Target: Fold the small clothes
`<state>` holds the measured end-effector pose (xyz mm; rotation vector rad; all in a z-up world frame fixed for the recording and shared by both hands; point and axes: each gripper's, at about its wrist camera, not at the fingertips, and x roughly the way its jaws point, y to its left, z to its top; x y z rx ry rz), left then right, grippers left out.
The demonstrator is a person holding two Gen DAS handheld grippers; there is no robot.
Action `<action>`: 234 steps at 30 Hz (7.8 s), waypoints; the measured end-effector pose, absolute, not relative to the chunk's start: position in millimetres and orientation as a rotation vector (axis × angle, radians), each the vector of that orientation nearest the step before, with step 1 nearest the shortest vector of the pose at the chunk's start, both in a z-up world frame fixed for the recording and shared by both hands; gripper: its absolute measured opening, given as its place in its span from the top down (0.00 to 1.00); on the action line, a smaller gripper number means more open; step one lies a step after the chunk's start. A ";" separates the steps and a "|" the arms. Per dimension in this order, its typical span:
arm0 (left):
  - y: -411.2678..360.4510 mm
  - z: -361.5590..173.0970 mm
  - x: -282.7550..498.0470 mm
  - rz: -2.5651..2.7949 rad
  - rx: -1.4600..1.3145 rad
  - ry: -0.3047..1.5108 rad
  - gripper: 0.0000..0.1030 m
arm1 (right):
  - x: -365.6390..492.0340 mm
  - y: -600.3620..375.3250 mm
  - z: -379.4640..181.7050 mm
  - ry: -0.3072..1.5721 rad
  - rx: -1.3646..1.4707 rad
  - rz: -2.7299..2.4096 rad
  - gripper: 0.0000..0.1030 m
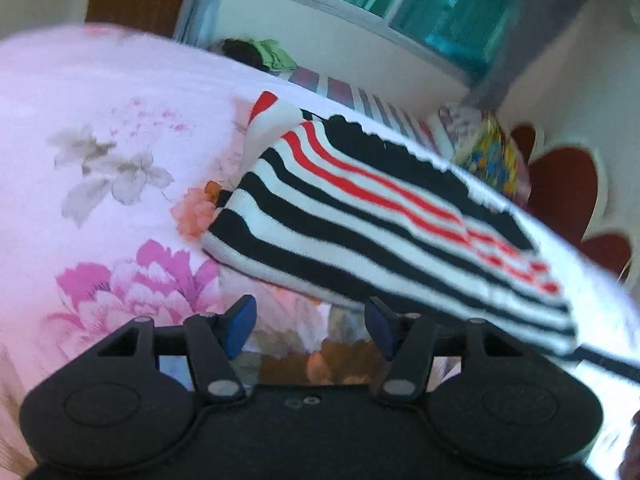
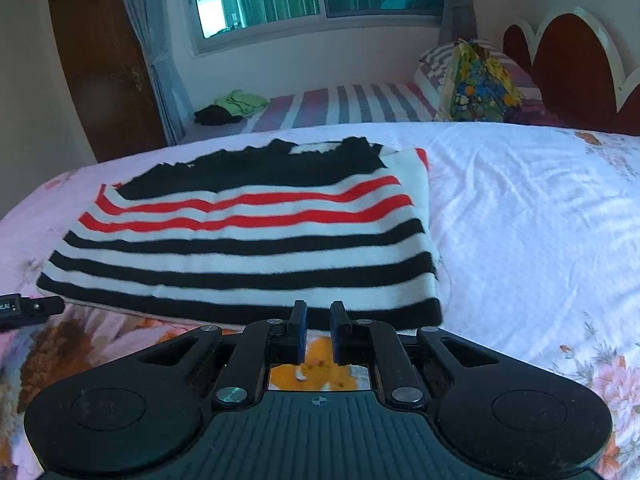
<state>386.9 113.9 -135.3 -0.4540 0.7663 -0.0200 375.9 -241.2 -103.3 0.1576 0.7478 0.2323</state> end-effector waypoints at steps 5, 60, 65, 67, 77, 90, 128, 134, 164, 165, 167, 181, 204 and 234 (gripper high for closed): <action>141.9 -153.4 396.2 0.024 -0.839 0.693 0.44 | 387.8 -234.8 -94.6 0.716 0.227 0.269 0.90; -131.5 -121.8 521.6 -0.533 -0.315 0.880 0.28 | 432.3 -367.2 -99.4 0.645 0.715 0.141 0.88; -93.9 -85.5 484.8 -0.586 -0.376 0.753 0.28 | 428.8 -378.8 -89.8 0.585 0.776 0.180 0.26; -63.9 -77.9 487.5 -0.497 -0.398 0.690 0.28 | 433.4 -372.9 -84.9 0.583 0.782 0.232 0.26; 11.2 -128.1 534.5 -0.297 -0.433 0.819 0.29 | 481.4 -327.9 -124.1 0.829 0.908 0.404 0.27; 34.7 -142.6 509.5 -0.344 -0.506 0.733 0.30 | 492.6 -262.7 -114.3 0.829 0.388 0.392 0.73; -48.6 -133.5 597.0 -0.399 -0.198 0.820 0.30 | 579.0 -376.0 -123.8 0.808 0.545 0.203 0.62; -67.3 -139.8 609.8 -0.376 -0.046 0.833 0.25 | 578.6 -358.9 -131.5 0.794 0.315 0.207 0.93; -40.0 -155.0 476.8 -0.397 -0.249 0.896 0.59 | 400.7 -357.9 -129.9 0.781 0.537 0.212 0.90; -42.6 -154.5 473.7 -0.401 -0.206 0.892 0.57 | 400.1 -359.2 -135.4 0.789 0.549 0.216 0.90; -34.3 -146.6 469.7 -0.391 -0.213 0.876 0.47 | 397.1 -360.5 -126.6 0.777 0.526 0.205 0.89; -113.6 -124.9 485.4 -0.436 0.090 0.756 0.48 | 425.3 -306.3 -115.4 0.750 0.125 0.175 0.90; -101.4 -103.1 481.2 -0.343 0.152 0.685 0.48 | 425.3 -308.9 -101.5 0.681 0.101 0.191 0.89; -42.9 -120.8 561.4 -0.429 -0.059 0.813 0.29 | 505.2 -378.8 -90.9 0.766 0.424 0.279 0.27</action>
